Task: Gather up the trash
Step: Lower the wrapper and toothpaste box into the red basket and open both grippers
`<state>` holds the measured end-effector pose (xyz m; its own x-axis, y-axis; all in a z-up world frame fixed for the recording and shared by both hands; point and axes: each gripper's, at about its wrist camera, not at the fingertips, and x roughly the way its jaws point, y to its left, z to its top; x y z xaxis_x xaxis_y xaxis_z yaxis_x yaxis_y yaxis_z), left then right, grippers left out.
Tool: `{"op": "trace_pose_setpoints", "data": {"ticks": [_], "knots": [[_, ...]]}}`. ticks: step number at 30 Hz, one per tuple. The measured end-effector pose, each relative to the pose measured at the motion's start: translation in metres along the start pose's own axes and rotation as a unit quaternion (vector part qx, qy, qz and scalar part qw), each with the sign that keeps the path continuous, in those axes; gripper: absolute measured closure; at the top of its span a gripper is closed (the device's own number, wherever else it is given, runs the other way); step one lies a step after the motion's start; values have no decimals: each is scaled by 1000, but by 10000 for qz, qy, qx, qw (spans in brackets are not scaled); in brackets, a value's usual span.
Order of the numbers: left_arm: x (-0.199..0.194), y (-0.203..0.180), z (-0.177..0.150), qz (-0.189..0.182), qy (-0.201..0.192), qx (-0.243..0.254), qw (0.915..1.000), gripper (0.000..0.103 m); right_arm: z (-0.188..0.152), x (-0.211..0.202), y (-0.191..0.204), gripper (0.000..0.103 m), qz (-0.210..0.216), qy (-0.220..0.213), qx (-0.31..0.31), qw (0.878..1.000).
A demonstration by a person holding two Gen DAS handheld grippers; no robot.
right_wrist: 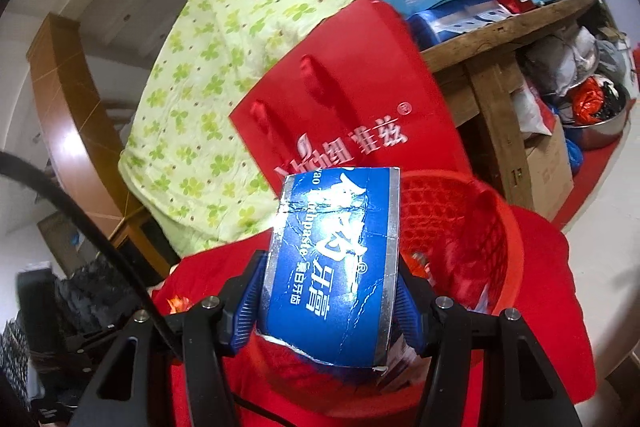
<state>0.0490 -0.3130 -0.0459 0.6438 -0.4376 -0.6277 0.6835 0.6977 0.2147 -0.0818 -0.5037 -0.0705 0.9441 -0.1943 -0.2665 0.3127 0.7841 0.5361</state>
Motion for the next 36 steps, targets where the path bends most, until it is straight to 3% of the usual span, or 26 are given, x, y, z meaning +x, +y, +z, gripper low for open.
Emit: {"op": "trace_pose_setpoints", "data": {"ticks": [6, 9, 12, 13, 18, 21, 23, 28, 36], "knots": [[23, -27, 32, -651, -164, 164, 9976, 66, 3, 16, -25, 39, -308, 141, 242, 9991], [36, -41, 43, -874, -182, 205, 9958, 60, 5, 17, -37, 36, -431, 146, 346, 9984], [50, -56, 52, -1051, -215, 312, 9937, 39, 7, 13, -48, 33, -417, 65, 514, 9978], [52, -60, 52, -1032, -227, 350, 9938, 32, 8, 12, -51, 33, -428, 30, 537, 9976], [57, -67, 44, -1032, -77, 356, 9940, 31, 9, 4, -55, 32, -420, -98, 538, 9976], [51, -60, 35, -938, -4, 294, 9952, 31, 9, 5, -54, 32, -220, -41, 551, 9982], [42, -50, 27, -890, -23, 171, 9959, 24, 8, 5, -53, 32, 42, 8, 612, 9981], [18, -21, 9, -564, -91, -96, 9983, 18, 6, -5, -44, 32, 423, -219, 665, 9967], [-19, 14, -9, -223, -152, -469, 9985, 17, -10, -25, -2, 32, 192, -93, 113, 9997]]}}
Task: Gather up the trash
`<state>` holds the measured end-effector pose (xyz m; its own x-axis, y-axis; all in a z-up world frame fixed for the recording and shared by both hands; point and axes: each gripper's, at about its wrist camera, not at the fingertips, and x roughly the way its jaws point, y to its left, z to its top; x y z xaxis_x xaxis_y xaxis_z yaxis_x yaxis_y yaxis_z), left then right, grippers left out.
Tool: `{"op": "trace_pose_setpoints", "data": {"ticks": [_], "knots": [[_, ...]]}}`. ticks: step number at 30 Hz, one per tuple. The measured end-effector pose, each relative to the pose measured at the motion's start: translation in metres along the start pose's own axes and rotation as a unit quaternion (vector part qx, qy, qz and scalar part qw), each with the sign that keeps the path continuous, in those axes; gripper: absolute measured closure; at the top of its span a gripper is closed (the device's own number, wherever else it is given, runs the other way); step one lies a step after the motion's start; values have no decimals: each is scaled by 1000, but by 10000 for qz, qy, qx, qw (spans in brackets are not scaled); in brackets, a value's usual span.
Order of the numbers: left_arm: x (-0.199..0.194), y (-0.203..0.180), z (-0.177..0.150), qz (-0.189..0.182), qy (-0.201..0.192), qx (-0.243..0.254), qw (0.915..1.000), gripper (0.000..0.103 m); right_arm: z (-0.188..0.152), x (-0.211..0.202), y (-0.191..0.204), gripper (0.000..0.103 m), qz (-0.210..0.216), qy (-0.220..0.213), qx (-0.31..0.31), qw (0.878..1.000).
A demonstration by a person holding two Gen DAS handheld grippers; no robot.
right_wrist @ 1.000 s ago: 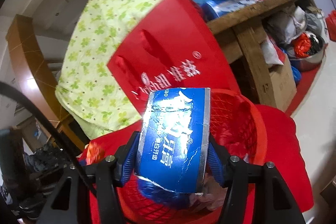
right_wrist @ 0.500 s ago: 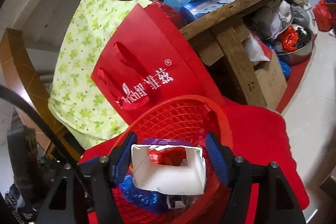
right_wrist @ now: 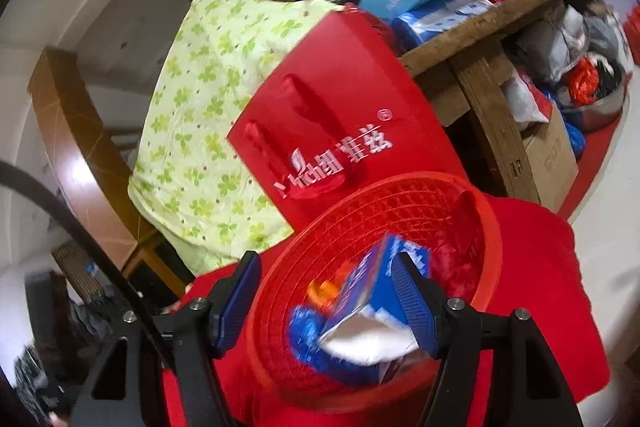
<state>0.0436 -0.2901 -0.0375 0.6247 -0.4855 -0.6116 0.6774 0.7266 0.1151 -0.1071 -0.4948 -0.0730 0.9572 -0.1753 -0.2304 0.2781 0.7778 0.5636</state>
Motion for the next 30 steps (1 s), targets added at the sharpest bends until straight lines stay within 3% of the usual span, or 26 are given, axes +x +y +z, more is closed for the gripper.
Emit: {"op": "trace_pose_setpoints", "data": {"ticks": [4, 8, 15, 30], "knots": [[-22, 9, -4, 302, -189, 13, 9994, 16, -4, -15, 25, 32, -424, 187, -323, 9984], [-39, 17, -6, 471, -307, -2, 9984, 9, 0, -30, 53, 32, -712, 254, -596, 9954], [-74, 33, -18, 752, -534, -86, 9957, 8, -9, -55, 107, 32, -1473, 314, -1341, 9795], [-145, 43, -30, 963, -947, -114, 9908, 7, -22, -103, 142, 32, -1784, 133, -1330, 9748]]}}
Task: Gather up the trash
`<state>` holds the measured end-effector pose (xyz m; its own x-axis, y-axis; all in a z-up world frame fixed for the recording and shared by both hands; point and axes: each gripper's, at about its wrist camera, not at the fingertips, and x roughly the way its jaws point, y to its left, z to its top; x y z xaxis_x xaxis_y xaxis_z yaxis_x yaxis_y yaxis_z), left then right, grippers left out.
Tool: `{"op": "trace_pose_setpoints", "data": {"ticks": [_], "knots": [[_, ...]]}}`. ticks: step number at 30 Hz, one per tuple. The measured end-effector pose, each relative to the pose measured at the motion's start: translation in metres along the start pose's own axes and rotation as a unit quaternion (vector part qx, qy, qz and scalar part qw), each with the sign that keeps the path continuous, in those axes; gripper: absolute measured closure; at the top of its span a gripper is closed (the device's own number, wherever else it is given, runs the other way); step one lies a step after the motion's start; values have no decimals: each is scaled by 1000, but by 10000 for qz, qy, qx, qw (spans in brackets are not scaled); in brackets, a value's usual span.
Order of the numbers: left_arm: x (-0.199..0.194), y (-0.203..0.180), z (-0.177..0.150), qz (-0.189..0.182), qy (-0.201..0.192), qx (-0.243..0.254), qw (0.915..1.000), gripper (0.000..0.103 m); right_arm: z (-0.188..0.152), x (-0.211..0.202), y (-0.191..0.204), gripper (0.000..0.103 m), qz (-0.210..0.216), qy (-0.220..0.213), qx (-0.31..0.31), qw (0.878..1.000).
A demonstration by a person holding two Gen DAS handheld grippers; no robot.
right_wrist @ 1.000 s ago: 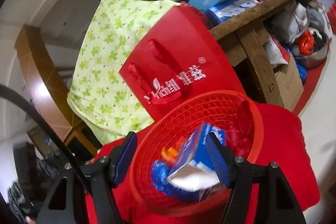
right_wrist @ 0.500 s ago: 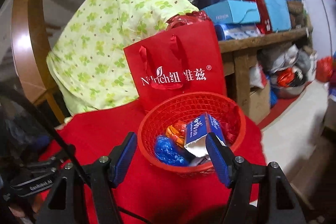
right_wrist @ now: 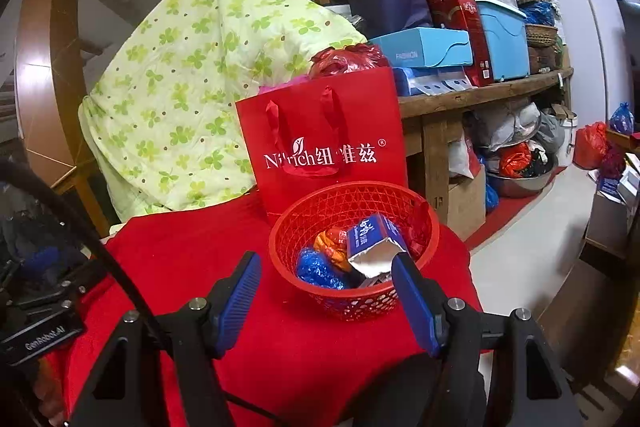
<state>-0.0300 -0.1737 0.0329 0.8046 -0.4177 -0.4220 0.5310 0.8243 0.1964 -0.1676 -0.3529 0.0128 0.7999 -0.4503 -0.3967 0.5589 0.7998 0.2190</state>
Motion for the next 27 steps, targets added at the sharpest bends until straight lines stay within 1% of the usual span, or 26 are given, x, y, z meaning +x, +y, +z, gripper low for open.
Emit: {"op": "trace_pose_setpoints", "data": {"ticks": [7, 16, 27], "knots": [[-15, 5, 2, 54, -61, -42, 10000, 7, -1, -13, 6, 32, -10, -124, -57, 9999], [-21, 3, 2, 63, -65, -13, 10000, 7, -2, -19, 9, 32, -74, -271, -150, 9995], [-23, -1, 0, 23, 23, 21, 10000, 7, -2, -17, 5, 32, -89, -270, -165, 9995]]}}
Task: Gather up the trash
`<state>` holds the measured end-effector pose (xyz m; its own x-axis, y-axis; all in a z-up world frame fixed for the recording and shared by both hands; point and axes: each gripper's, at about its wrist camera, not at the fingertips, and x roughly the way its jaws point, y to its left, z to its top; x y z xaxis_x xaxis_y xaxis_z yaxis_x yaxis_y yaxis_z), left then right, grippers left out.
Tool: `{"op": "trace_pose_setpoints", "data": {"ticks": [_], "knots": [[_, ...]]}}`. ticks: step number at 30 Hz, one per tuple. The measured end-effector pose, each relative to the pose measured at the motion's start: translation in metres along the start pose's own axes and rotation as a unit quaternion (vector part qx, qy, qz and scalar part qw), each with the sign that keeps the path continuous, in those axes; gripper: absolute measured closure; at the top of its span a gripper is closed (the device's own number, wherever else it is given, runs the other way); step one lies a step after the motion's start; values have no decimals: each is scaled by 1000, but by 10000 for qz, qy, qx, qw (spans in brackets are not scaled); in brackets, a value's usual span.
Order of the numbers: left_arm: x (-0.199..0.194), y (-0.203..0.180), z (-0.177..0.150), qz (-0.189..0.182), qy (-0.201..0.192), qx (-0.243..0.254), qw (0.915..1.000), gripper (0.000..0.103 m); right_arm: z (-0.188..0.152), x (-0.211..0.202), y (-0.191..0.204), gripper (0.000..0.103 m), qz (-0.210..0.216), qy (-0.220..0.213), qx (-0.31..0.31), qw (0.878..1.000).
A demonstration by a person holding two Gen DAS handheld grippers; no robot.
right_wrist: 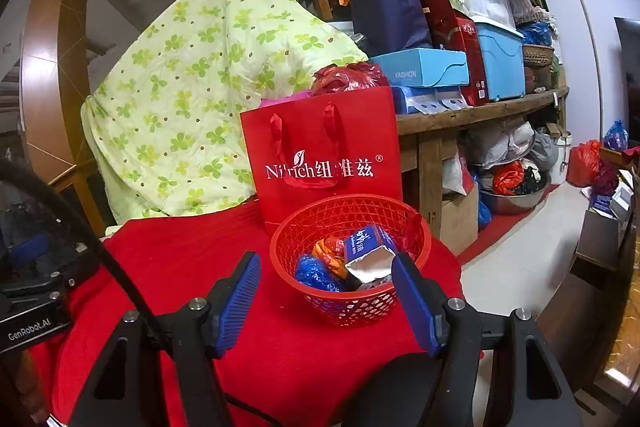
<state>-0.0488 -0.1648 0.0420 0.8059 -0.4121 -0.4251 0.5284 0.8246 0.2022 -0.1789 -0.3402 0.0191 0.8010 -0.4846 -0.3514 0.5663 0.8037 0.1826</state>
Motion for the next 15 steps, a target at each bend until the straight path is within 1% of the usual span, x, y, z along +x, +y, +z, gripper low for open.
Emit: {"op": "trace_pose_setpoints", "data": {"ticks": [15], "knots": [[5, -7, -1, -129, 62, 89, 9999, 7, 1, 2, -10, 32, -188, -1, 27, 9998]]}}
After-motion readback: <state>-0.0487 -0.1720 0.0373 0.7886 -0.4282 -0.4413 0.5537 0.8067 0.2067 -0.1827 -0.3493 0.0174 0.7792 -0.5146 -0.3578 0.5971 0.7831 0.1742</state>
